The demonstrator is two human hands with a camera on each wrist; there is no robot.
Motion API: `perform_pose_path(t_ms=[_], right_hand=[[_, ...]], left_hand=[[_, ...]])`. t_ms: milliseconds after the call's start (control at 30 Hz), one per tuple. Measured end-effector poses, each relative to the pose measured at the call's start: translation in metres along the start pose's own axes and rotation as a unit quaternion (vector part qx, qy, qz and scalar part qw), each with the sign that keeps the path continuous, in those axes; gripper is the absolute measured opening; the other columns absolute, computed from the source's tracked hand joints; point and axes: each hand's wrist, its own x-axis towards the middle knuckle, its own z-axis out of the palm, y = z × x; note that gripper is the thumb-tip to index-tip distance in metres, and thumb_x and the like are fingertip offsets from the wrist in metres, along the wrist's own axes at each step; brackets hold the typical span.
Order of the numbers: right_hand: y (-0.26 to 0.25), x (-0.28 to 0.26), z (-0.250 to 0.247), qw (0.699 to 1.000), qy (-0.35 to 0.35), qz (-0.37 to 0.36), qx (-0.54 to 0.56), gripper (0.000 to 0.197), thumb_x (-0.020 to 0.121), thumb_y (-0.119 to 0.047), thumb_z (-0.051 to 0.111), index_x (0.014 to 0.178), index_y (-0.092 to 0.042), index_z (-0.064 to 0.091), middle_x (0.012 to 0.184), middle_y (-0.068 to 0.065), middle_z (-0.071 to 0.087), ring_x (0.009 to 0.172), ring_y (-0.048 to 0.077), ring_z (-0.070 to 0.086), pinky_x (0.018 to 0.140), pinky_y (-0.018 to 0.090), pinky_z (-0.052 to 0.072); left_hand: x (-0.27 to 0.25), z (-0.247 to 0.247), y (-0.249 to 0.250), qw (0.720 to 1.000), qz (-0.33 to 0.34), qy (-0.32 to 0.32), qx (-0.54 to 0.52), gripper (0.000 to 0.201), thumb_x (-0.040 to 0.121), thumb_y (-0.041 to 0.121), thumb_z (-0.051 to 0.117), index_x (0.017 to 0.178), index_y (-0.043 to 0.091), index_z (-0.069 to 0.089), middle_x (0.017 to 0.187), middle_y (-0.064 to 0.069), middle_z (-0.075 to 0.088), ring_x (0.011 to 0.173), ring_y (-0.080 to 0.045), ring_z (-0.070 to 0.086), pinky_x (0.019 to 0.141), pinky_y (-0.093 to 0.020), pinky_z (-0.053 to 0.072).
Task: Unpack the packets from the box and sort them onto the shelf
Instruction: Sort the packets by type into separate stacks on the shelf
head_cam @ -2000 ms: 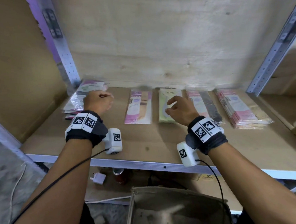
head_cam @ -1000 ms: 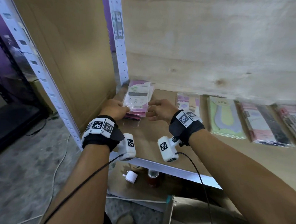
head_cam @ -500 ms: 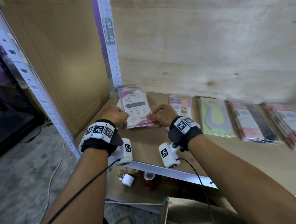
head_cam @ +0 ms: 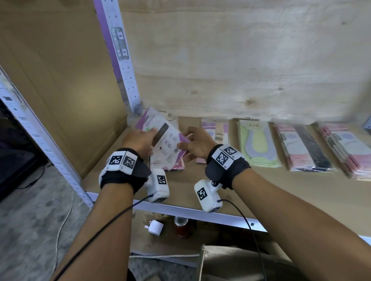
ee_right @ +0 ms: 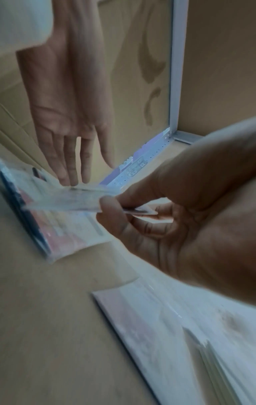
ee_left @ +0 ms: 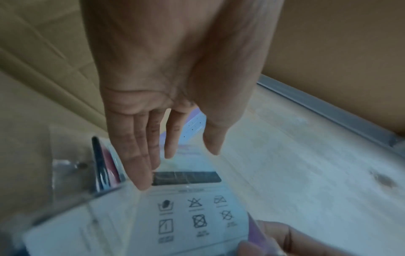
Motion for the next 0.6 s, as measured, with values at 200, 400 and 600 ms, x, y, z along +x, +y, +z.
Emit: perform_pose_path(t_ms=[200,400,600], right_hand=[[0.000,-0.022,-0.025,0.994,0.023,-0.109,0.015,0.016,0.090,0.001,0.063,0.087,-0.012,0.056,0.099,0.013,0.062,0.079,0.028,0.067,0.062,0.038,0.062],[0.001,-0.050,-0.044,0.975,0.044,-0.209,-0.057,0.010,0.084,0.005,0.065,0.093,0.000,0.065,0.086,0.005,0.066,0.082,0.021,0.063,0.081,0.031,0.053],[0.001,-0.073,-0.063,0.975,-0.043,-0.179,-0.124,0.044,0.081,-0.016,0.079,0.122,-0.016,0.063,0.114,0.006,0.060,0.109,0.018,0.060,0.096,0.026,0.047]], left_hand=[[-0.009,0.009,0.019,0.976,-0.030,-0.085,-0.200,0.065,0.076,0.057,0.078,0.123,0.017,0.056,0.116,-0.013,0.059,0.090,-0.029,0.075,0.078,-0.037,0.063],[-0.016,0.018,0.035,0.947,0.013,-0.092,-0.306,0.045,0.081,0.045,0.078,0.112,0.017,0.060,0.117,-0.012,0.066,0.090,-0.024,0.076,0.071,-0.031,0.063],[-0.020,0.038,0.029,0.954,-0.028,-0.044,-0.296,0.005,0.096,0.016,0.061,0.096,0.011,0.062,0.094,-0.008,0.072,0.070,-0.013,0.074,0.068,-0.030,0.060]])
